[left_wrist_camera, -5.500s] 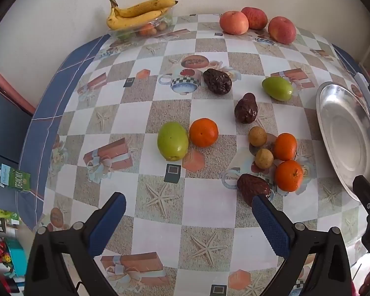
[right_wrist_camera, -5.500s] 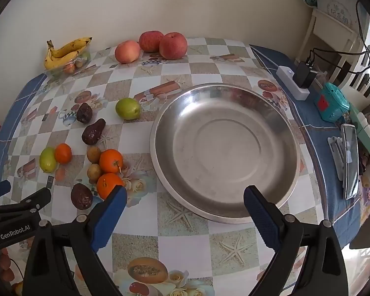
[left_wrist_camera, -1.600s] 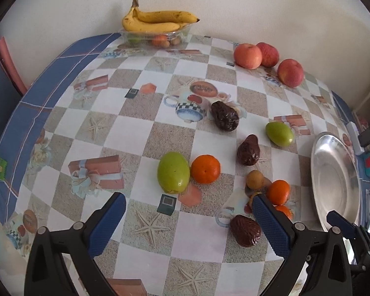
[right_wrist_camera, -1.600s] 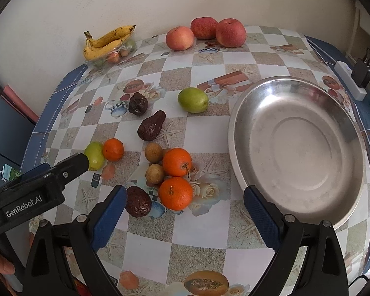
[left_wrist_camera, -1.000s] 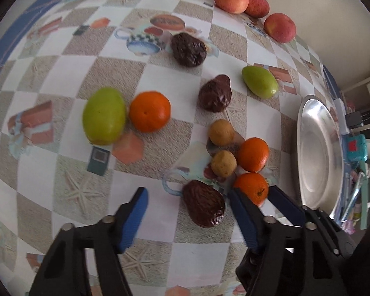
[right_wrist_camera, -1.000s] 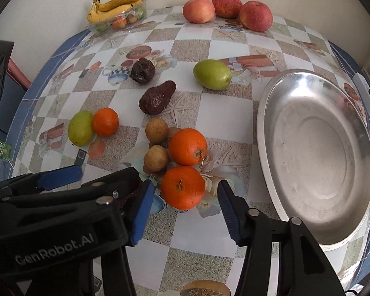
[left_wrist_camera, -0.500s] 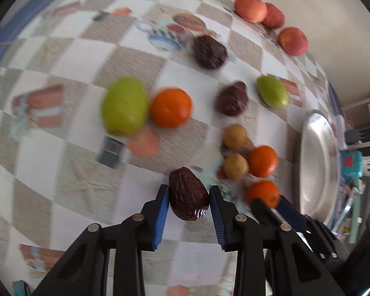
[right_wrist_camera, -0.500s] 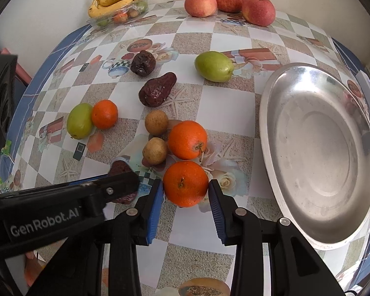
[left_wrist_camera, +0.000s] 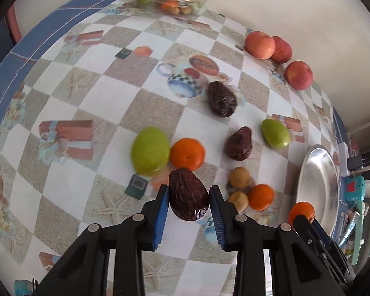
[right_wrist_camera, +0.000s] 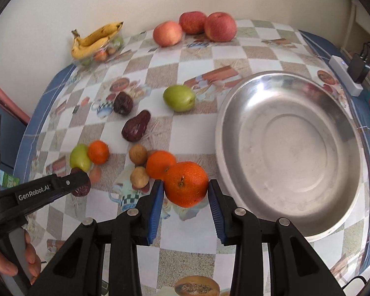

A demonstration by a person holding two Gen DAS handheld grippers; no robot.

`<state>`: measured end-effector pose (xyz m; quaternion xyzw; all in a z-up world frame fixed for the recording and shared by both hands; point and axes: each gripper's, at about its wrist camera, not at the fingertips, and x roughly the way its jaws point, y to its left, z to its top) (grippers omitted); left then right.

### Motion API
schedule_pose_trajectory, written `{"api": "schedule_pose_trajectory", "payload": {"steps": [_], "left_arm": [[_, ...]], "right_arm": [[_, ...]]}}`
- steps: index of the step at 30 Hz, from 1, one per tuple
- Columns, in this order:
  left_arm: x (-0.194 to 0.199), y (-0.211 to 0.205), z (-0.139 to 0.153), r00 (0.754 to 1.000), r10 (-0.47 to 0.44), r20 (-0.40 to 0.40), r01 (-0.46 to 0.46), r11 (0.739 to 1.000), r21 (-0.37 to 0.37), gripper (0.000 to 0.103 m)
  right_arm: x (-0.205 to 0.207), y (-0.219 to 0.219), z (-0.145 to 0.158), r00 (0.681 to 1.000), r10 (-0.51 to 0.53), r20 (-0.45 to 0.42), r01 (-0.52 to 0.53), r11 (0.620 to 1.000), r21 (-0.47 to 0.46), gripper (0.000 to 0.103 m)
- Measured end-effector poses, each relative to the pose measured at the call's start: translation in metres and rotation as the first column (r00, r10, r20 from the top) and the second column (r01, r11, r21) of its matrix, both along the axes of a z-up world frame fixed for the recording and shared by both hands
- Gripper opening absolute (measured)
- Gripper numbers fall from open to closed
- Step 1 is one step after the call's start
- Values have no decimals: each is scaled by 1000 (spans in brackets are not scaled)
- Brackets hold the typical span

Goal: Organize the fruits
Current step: 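Carry both over the steel plate, open left gripper on date while right releases tangerine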

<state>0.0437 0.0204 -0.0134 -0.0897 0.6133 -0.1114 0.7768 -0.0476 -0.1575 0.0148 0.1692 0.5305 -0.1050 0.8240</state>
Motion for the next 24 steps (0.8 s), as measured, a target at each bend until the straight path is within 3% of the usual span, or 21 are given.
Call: {"api": "schedule_pose_trajectory", "payload": {"steps": [13, 20, 24], "left_arm": [[26, -70, 19, 999, -42, 29, 43, 999, -22, 35], [16, -108, 14, 988, -147, 45, 150, 987, -61, 35], [1, -130, 18, 964, -250, 88, 255, 965, -57, 35]], "right_arm": [[18, -49, 2, 988, -153, 2, 153, 988, -6, 38], [15, -81, 2, 973, -230, 7, 230, 972, -41, 38], [-1, -104, -6, 949, -313, -34, 308, 946, -105, 38]]}}
